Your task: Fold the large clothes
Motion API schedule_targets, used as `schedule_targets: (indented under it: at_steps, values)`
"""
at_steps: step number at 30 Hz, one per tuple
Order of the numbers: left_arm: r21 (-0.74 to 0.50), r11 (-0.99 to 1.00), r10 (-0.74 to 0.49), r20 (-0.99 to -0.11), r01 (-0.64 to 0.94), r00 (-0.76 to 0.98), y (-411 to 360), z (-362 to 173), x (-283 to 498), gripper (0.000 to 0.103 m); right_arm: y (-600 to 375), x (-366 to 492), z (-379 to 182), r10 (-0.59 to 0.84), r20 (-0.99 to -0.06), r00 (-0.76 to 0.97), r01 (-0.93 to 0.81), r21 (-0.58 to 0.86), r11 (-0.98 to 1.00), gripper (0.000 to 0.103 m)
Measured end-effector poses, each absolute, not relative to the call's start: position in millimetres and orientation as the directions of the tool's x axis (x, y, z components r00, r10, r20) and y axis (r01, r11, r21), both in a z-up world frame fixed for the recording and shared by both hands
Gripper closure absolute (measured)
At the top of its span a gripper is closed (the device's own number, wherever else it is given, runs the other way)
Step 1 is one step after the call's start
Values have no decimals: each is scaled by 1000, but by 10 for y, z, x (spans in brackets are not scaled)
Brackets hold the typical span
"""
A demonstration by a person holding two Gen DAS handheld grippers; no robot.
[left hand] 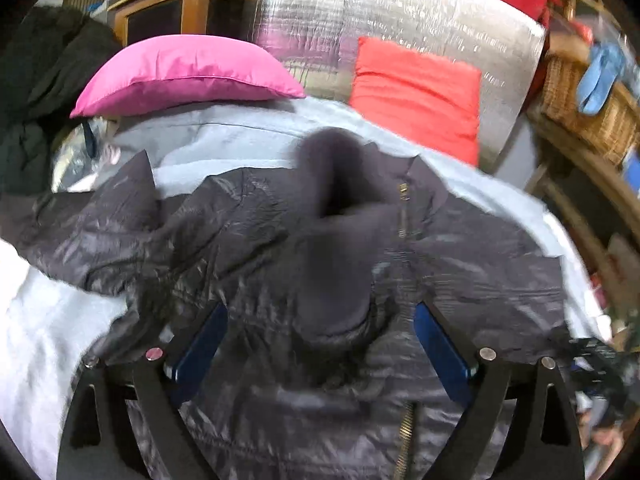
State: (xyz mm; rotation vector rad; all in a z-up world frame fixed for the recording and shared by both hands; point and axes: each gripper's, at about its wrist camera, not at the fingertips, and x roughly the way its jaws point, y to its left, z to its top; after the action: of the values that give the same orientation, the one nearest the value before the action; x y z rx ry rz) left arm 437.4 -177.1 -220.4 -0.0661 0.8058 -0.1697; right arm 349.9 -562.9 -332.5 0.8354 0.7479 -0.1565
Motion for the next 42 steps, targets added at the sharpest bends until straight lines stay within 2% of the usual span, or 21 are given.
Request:
schedule_targets:
  at_steps: [3,7,9,14,16,18,20,22,25,30,35,39,42]
  values:
    - [-128,989,-143,-738,71,660,-1654,-2304,4533,9,-5633,3490,-3318,156,-656,738,402,613,680,58]
    - [-196,979,-128,-803,-55,583,-1271,-2487,4689,9,-5616,3499,-3296,146,-662,735,407,603,686,58]
    - [-169,978,-73,-827,-122,558,-1115,-2550,4702,9,-5606,3510,-3292,140,-667,732,410,595,691,58]
    - [-198,974,-112,-849,-113,517,-972,-2509,4689,9,-5572,3542,-3233,122,-695,708,425,559,712,57]
    - [-191,977,-110,-828,-92,551,-895,-2354,4635,9,-5573,3515,-3150,117,-707,698,443,554,705,45]
    - [-172,980,-82,-804,-99,589,-733,-2189,4560,9,-5563,3447,-3003,76,-707,703,458,533,711,40]
    - [-188,974,-70,-781,-127,620,-512,-2073,4467,9,-5533,3351,-2810,40,-673,739,437,524,731,33]
    - [-212,961,-52,-768,-177,639,-212,-1999,4386,9,-5455,3251,-2630,11,-633,774,407,512,756,20]
    - [-262,917,-15,-775,-300,632,385,-2044,4326,9,-5222,3181,-2501,34,-597,802,336,497,800,19]
    - [-407,761,-6,-782,-505,623,1391,-2332,4240,9,-4756,3314,-2606,197,-603,773,205,532,822,20]
    - [-543,629,-43,-739,-557,673,1995,-2616,4324,10,-4230,3491,-2684,278,-632,724,87,483,871,20]
    - [-575,596,-36,-716,-561,697,2336,-2742,4513,11,-4029,3537,-2787,303,-653,694,49,463,885,20]
    - [-607,582,-64,-698,-541,713,2473,-2813,4660,22,-4039,3601,-2910,323,-661,678,56,484,873,19]
